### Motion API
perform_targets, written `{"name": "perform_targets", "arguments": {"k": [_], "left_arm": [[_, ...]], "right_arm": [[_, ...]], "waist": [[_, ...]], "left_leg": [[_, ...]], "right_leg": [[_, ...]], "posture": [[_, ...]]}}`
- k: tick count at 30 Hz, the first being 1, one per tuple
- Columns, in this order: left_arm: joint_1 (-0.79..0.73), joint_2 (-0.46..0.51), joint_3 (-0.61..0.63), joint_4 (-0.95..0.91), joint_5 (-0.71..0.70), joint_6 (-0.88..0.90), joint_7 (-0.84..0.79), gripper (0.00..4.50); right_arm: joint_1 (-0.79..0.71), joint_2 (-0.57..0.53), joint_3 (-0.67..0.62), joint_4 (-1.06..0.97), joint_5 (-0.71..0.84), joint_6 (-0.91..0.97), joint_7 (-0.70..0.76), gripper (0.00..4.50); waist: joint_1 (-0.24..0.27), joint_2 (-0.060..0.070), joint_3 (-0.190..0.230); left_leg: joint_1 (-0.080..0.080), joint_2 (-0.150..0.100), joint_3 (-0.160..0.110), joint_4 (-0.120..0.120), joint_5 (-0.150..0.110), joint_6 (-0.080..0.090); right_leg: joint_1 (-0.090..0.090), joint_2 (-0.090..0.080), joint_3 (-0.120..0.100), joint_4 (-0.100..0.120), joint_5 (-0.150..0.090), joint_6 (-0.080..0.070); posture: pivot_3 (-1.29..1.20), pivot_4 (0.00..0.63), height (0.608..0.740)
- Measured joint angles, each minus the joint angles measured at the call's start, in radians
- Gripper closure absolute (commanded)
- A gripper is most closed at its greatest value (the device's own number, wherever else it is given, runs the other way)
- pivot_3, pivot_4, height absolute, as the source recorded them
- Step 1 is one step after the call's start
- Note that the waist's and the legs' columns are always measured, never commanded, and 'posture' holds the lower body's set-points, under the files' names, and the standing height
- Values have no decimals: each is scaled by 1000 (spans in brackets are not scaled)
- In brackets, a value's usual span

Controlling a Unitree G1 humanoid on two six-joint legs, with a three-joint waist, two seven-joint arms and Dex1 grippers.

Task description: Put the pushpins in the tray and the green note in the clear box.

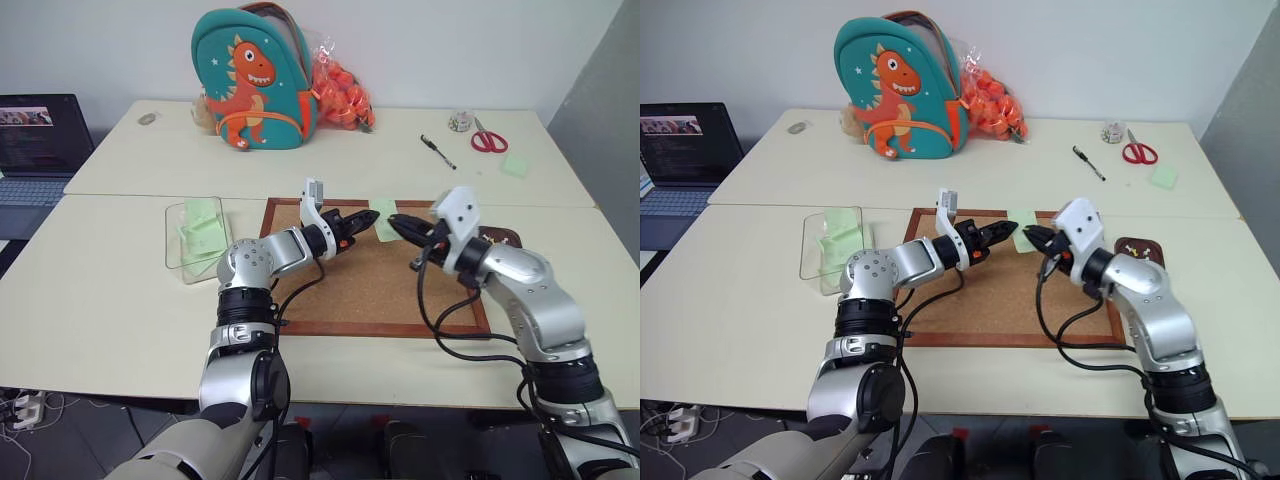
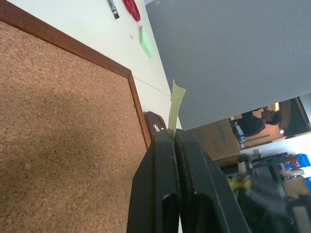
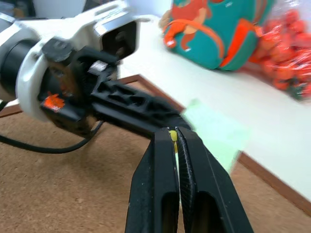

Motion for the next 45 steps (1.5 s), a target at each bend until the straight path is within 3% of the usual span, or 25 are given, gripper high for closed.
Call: {"name": "perform_targets", "arguments": {"k": [8, 12, 20, 29, 39, 41, 45], "left_arm": [[30, 52, -106, -115, 10, -7, -65, 4453], [39, 78, -165, -152, 11, -23, -116, 4453], [57, 88, -195, -188, 12, -29, -133, 4453], [80, 90, -195, -221, 12, -28, -133, 4500], [80, 91, -203, -221, 12, -29, -134, 4500], [80, 91, -205, -221, 12, -29, -134, 4500], [80, 91, -211, -221, 12, -34, -135, 4500]], "right_arm": [[84, -108, -169, 37, -29, 14, -84, 4500], [64, -135, -213, 305, -91, -5, -165, 4500], [-49, -152, -201, 621, -154, -122, -188, 4500], [-75, -144, -200, 689, -143, -142, -171, 2580], [-60, -149, -221, 605, -97, -112, -165, 276], [-39, -155, -215, 596, -110, -113, -163, 41], [-14, -154, -202, 590, -118, -113, -164, 41]], "waist": [[-3, 0, 0], [-4, 0, 0], [-8, 0, 0], [-6, 0, 0], [-4, 0, 0], [-3, 0, 0], [-4, 0, 0]], "left_leg": [[1, -1, 2, 0, 0, 0], [1, 0, 3, 0, 0, 0], [1, 0, 5, 0, 0, 0], [1, 0, 5, 0, 0, 0], [1, 0, 4, 0, 0, 0], [1, 0, 4, 0, 0, 0], [1, 0, 5, 0, 0, 0]], "right_leg": [[0, 1, 1, 0, 0, 0], [0, 1, 3, 1, 0, 0], [0, 2, 4, 0, 0, 0], [0, 1, 4, 0, 0, 0], [0, 1, 4, 0, 0, 0], [0, 1, 4, 0, 0, 0], [0, 1, 4, 0, 0, 0]], "posture": [[0, 150, 740], [0, 150, 740], [0, 150, 740], [0, 150, 740], [0, 150, 740], [0, 150, 740], [0, 150, 740]]}}
